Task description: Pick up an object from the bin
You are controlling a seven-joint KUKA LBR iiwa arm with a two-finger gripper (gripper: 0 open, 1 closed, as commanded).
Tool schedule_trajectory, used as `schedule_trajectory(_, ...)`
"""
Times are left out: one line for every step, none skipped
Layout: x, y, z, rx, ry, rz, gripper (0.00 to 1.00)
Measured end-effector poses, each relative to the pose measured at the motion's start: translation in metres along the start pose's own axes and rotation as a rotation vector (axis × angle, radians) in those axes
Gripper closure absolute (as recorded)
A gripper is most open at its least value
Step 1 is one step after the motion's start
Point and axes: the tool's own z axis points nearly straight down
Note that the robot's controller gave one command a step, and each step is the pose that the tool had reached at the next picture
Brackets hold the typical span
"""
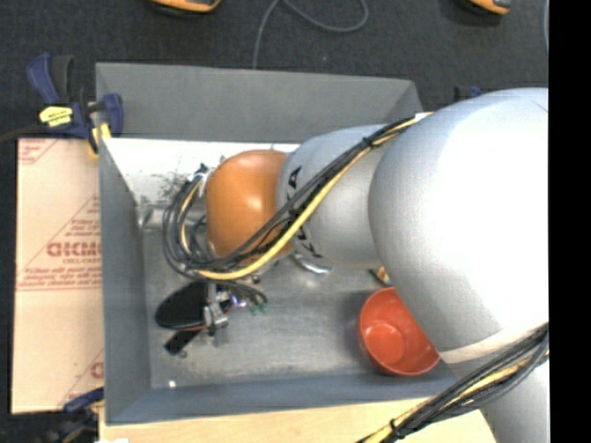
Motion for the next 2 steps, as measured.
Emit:
schedule_trajectory(0.0019, 0.0094, -0.0029, -0.003, 0.002, 0.059, 1.00)
schedule_trajectory(0.0019, 0.0094, -0.0030, -0.003, 0.002, 0.060, 1.00)
